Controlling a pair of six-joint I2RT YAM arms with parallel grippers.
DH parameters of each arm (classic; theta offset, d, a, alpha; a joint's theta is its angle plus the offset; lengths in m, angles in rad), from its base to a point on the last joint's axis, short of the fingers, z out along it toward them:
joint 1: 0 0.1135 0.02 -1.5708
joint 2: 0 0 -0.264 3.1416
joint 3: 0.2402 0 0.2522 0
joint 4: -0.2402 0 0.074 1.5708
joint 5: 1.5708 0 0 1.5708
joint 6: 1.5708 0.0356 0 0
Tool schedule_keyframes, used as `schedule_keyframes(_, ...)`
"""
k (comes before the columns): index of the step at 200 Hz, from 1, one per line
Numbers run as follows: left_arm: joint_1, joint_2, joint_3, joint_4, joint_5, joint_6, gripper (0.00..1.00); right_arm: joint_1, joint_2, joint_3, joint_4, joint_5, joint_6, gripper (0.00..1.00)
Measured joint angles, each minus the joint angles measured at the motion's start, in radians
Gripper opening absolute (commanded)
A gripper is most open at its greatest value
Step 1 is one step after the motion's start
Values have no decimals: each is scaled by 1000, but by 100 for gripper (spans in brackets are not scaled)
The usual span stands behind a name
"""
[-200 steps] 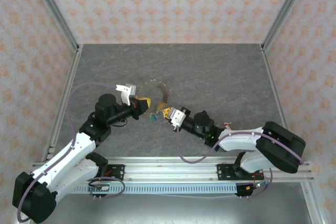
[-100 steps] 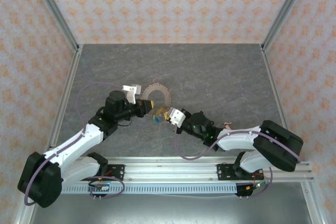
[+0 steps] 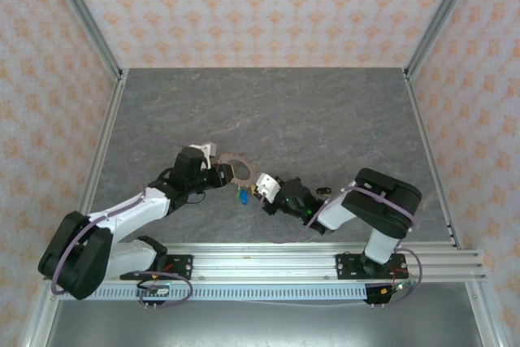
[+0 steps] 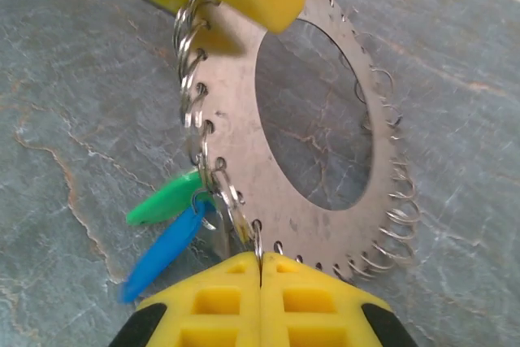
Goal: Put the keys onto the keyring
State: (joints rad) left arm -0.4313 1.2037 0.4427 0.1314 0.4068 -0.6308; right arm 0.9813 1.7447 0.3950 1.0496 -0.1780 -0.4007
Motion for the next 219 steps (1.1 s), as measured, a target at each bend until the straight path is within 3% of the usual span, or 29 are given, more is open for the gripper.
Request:
schedule_keyframes(29,0,77,-19,-17,-47,-29,31,0,66,2,50,-1,35,0)
schedule_keyframes(62,-1,31,-17,-56,-114,-34,32,0,42,2,50,7,34,0)
schedule_keyframes(104,-1,-185,-17,-113,-218,-26,38,-34,-57,2,35,-29,34,0)
schedule_keyframes(152,-1,-443,-42,-122,-259,5,49,-144,-181,-10,-5,-234,47,0)
schedule_keyframes(185,-1,-585,-87,-130,-281,30,66,-166,-269,-10,-76,-338,41,0)
schedule_keyframes(219,-1,-749,-156,-132,-312,52,75,-172,-323,-10,-152,-404,16,0)
